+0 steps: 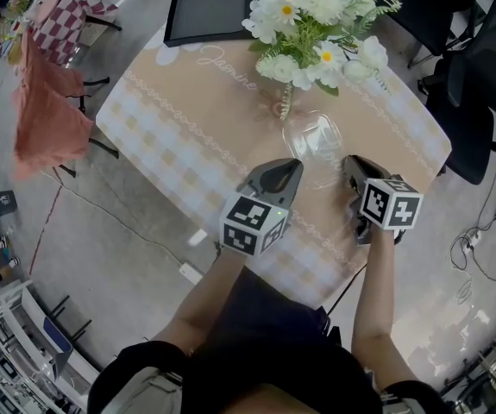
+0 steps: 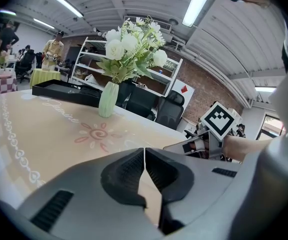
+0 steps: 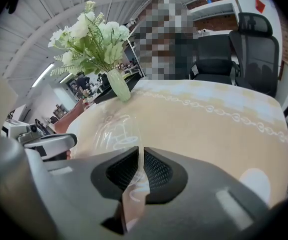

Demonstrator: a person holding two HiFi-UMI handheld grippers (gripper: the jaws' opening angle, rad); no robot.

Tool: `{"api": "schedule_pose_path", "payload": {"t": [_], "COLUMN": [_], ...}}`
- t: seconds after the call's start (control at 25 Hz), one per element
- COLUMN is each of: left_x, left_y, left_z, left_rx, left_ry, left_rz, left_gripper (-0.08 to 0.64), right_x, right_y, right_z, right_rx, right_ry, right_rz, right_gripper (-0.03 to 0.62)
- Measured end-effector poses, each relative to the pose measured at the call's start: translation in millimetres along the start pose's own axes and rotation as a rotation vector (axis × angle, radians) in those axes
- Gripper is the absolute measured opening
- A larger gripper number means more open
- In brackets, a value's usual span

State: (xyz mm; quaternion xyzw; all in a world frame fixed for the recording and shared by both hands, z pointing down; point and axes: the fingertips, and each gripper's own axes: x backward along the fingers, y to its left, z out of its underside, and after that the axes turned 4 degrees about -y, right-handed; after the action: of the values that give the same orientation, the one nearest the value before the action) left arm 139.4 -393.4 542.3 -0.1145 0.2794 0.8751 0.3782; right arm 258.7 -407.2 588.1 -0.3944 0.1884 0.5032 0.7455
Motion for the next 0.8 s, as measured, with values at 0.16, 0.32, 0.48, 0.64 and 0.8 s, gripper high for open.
{"api": "schedule_pose_path", "payload": {"t": [0.16, 0.32, 0.48, 0.64, 0.8], "left_x": [4.1, 10.8, 18.6, 27.2, 37.1], "left_y": [0.1, -1.4, -4.3, -12.1, -19.7], "left_z": [-3.1, -5.4, -8.2, -11.4, -16.0], "left_rx": [0.000, 0.000, -0.009, -0.022, -0.039], "left_ry": [-0.010, -0.021, -0.032, -0.044, -0.060], "left_rz": [-0.005, -0.009, -0.009, 0.003, 0.020], "left_gripper": [0.017, 0.017, 0.017, 0.017, 0.017], "right_x": [4.8, 11.9, 20.7, 34.2, 49.2], "right_y": [-2.0, -1.2, 2.3, 6.8, 12.7], "right_z": [-1.9, 1.8, 1.2, -0.5, 0.2], "right_rx": [-0.043, -0.085, -0.112, -0.133, -0.151], "right_ry": [-0.042, -0.070, -0.107, -0.149, -0.190], "right_rz": [0.018, 0.021, 0.024, 0.032, 0.046], "right_gripper": [0.008, 0.006, 0.005, 0.006, 0.006]}}
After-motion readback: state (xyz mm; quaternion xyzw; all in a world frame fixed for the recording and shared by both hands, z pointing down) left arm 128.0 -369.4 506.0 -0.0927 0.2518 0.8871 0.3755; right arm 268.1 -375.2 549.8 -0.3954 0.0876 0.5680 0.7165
